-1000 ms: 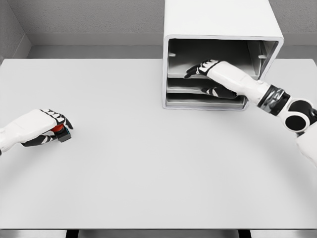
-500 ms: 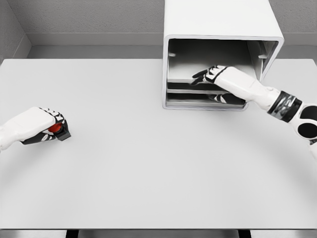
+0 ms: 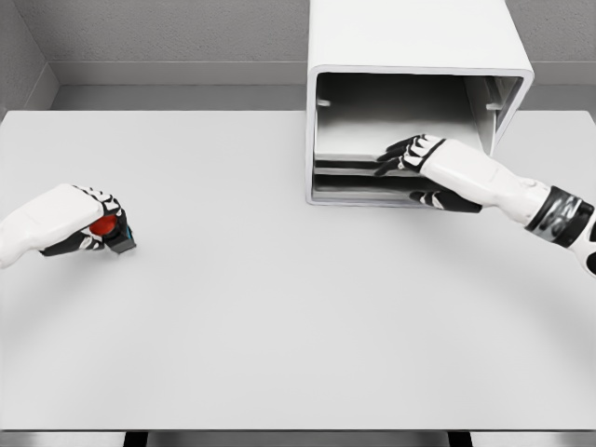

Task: Slide open multi-storey tabletop storage cabinets and put open load switch and slide close multi-storey tabletop storage cabinets

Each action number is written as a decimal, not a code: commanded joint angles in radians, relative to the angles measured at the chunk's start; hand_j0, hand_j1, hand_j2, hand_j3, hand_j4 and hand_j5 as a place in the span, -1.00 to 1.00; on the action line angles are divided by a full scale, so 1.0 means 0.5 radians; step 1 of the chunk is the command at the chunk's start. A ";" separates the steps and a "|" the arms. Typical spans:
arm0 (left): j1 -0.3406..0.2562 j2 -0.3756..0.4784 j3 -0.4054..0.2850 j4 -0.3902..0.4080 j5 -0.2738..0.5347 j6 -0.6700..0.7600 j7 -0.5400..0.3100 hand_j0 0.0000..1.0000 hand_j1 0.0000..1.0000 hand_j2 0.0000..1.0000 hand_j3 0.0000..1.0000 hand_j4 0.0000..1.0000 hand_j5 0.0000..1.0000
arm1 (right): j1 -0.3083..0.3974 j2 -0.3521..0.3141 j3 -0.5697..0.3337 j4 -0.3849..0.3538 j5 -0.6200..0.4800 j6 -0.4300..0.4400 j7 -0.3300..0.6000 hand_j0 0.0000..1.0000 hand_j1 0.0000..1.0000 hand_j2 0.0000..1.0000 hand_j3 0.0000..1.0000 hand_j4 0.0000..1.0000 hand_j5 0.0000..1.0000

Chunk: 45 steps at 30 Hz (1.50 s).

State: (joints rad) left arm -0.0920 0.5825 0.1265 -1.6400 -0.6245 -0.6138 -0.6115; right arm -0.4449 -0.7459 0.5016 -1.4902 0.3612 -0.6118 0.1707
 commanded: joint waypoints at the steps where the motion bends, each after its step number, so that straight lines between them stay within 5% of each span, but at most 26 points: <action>1: 0.000 0.001 0.002 -0.003 0.040 0.006 0.001 -0.26 -0.26 -0.26 -0.26 -0.26 -0.26 | 0.009 -0.015 -0.027 -0.038 -0.014 0.002 -0.001 0.45 0.45 0.45 0.45 0.45 0.45; 27: -0.156 -0.113 -0.001 -0.147 0.157 0.006 0.001 -0.33 -0.33 -0.33 -0.33 -0.33 -0.33 | 0.473 -0.202 -0.429 -0.446 -0.032 0.002 -0.004 0.46 0.46 0.46 0.46 0.46 0.46; 45: -0.267 -0.245 -0.011 -0.242 0.172 0.006 0.001 -0.33 -0.33 -0.33 -0.33 -0.33 -0.33 | 0.700 -0.306 -0.764 -0.545 -0.158 0.002 -0.007 0.45 0.45 0.45 0.45 0.45 0.45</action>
State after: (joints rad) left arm -0.2270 0.4706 0.1230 -1.7587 -0.5488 -0.6137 -0.6112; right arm -0.0951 -0.8953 0.1346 -1.7616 0.2994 -0.6119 0.1677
